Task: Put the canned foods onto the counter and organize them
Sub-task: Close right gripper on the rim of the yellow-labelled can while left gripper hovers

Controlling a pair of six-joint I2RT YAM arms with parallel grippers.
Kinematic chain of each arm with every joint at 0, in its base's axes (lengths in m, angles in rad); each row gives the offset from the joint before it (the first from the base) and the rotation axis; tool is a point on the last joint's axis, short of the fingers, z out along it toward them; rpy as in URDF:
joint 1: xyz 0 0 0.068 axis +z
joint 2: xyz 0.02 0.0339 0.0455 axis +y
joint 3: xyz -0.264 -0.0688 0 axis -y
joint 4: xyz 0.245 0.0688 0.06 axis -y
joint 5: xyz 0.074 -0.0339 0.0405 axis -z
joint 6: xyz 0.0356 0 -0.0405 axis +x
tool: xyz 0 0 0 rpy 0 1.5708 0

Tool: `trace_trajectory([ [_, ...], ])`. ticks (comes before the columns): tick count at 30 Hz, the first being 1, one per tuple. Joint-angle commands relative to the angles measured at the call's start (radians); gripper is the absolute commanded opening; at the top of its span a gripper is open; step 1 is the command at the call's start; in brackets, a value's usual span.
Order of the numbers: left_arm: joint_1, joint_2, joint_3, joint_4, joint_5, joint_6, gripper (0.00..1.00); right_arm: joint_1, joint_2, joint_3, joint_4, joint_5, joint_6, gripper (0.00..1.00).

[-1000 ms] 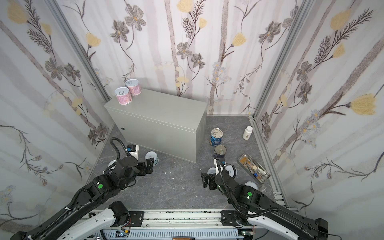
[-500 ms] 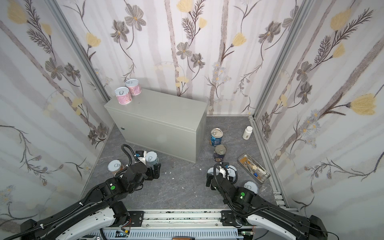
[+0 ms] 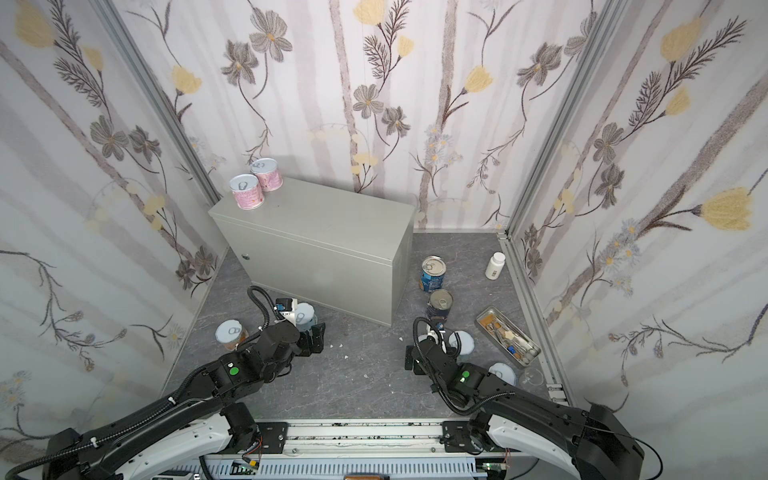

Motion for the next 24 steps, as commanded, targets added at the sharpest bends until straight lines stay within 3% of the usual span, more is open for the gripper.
trace_trajectory([
  [1, 0.000, 0.004, -0.002, 0.046, -0.024, 0.004, 1.00, -0.014, 0.051, 0.017, 0.065, -0.029, -0.031, 1.00],
  [24, 0.000, 0.025, 0.008, 0.079, -0.030, 0.033, 1.00, -0.059, 0.326, 0.083, 0.195, -0.079, -0.108, 0.94],
])
